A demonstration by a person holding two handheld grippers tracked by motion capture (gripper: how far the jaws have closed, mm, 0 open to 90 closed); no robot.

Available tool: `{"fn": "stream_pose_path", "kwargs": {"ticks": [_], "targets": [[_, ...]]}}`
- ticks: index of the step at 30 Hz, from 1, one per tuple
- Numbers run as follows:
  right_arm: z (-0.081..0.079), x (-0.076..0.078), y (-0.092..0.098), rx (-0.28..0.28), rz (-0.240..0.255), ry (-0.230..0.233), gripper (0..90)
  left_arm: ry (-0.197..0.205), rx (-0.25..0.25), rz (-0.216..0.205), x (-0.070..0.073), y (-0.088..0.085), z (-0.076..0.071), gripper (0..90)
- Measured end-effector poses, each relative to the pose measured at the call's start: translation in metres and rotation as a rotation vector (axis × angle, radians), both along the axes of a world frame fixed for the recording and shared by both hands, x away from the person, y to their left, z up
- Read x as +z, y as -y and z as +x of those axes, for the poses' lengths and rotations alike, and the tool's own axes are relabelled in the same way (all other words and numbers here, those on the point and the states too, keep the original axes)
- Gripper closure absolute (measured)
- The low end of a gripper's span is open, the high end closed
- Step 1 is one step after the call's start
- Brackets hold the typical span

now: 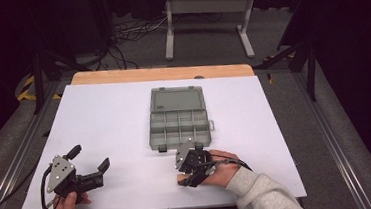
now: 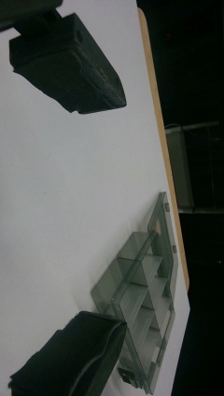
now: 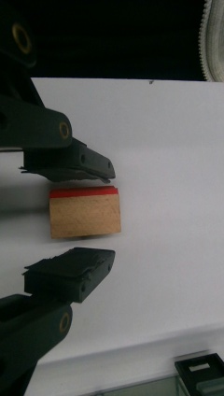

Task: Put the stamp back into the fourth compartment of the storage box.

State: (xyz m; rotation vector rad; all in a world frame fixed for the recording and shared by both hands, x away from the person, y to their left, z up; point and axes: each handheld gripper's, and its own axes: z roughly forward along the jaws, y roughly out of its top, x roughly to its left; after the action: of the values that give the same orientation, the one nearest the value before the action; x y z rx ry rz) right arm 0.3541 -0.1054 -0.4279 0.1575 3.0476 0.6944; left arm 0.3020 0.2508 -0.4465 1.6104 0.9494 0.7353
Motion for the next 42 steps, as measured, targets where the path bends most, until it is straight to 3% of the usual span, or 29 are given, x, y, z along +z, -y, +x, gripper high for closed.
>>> {"fn": "stream_pose_path", "kwargs": {"ticks": [6, 25, 42], "targets": [[-0.001, 0.000, -0.001, 0.013, -0.010, 0.010, 65.3, 0.001, 0.001, -0.002, 0.000, 0.000, 0.000, 0.1], [-0.001, 0.001, -0.001, 0.013, -0.011, 0.013, 66.5, 0.001, 0.000, 0.001, 0.000, 0.000, 0.000, 0.1], [-0.002, 0.023, 0.010, -0.012, 0.094, 0.044, 66.4, -0.006, 0.003, 0.000, -0.001, 0.001, 0.000, 0.1]]}}
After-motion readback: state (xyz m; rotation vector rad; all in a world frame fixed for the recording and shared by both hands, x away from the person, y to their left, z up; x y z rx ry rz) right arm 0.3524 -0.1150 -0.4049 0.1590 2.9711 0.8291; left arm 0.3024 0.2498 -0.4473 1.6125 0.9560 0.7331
